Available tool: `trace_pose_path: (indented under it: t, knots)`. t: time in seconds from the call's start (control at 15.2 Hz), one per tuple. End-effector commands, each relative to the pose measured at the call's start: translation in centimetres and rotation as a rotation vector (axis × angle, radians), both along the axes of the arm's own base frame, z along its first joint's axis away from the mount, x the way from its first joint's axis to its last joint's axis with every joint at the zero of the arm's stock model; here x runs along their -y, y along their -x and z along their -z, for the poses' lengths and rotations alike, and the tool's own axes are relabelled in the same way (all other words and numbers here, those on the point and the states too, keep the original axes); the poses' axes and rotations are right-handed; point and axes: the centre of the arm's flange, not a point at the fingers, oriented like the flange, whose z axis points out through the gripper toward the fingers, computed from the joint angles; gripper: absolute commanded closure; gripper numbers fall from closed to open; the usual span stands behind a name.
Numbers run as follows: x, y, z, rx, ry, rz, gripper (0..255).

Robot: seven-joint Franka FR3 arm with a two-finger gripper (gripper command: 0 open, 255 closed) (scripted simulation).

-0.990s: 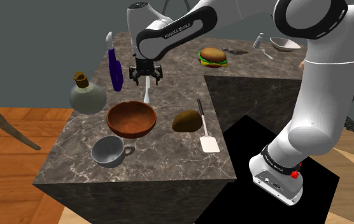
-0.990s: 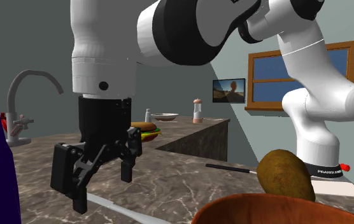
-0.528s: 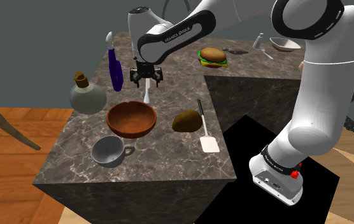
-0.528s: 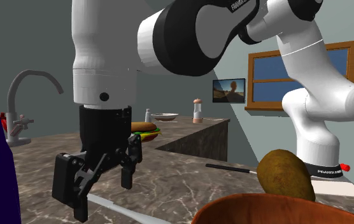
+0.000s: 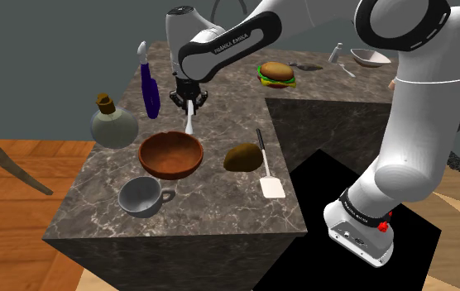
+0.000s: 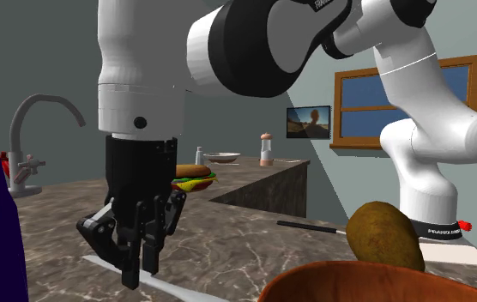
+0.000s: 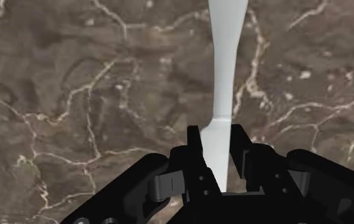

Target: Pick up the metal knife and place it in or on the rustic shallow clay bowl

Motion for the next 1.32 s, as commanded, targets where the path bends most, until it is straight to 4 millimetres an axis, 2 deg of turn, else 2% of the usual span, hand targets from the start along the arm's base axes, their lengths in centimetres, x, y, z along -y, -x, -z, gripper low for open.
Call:
trace_pose_path:
  t: [0.0,0.2,1.25]
  knots:
    - [0.3,0.2,0.8,-0.018,0.008,0.003,255]
    - [0.3,0.0,0.7,-0.018,0.007,0.003,255]
    - [0.3,0.0,-7.7,-0.018,0.007,0.003,255]
